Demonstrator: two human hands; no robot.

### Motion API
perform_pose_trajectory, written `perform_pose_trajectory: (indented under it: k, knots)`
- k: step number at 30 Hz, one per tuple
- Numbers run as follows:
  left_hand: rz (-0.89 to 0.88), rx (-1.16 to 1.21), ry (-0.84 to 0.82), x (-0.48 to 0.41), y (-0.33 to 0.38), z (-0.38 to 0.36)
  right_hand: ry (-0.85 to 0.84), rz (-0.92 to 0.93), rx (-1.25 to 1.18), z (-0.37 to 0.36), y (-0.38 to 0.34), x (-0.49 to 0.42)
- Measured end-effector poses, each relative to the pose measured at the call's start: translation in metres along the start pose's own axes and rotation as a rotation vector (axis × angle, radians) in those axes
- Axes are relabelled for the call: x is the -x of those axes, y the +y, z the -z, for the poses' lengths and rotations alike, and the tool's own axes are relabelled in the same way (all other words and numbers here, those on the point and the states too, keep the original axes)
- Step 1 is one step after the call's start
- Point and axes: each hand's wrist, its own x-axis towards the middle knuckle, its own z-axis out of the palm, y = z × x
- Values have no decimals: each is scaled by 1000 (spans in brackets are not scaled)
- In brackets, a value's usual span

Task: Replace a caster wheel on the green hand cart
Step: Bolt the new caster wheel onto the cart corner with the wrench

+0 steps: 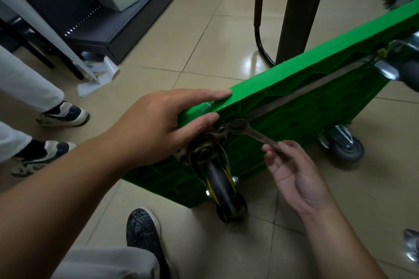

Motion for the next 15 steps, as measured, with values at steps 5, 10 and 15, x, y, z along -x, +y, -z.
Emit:
perform_pose_trajectory:
  k: [5, 10, 15]
  knots:
    - [3, 5, -17, 0, 1, 0, 26, -47, -39, 0, 13, -3]
    - [-5, 16, -18, -1, 1, 1, 15, -60, -102, -2, 24, -4]
    - [6, 39, -22, -1, 1, 1, 11, -80, -98, -2, 30, -5]
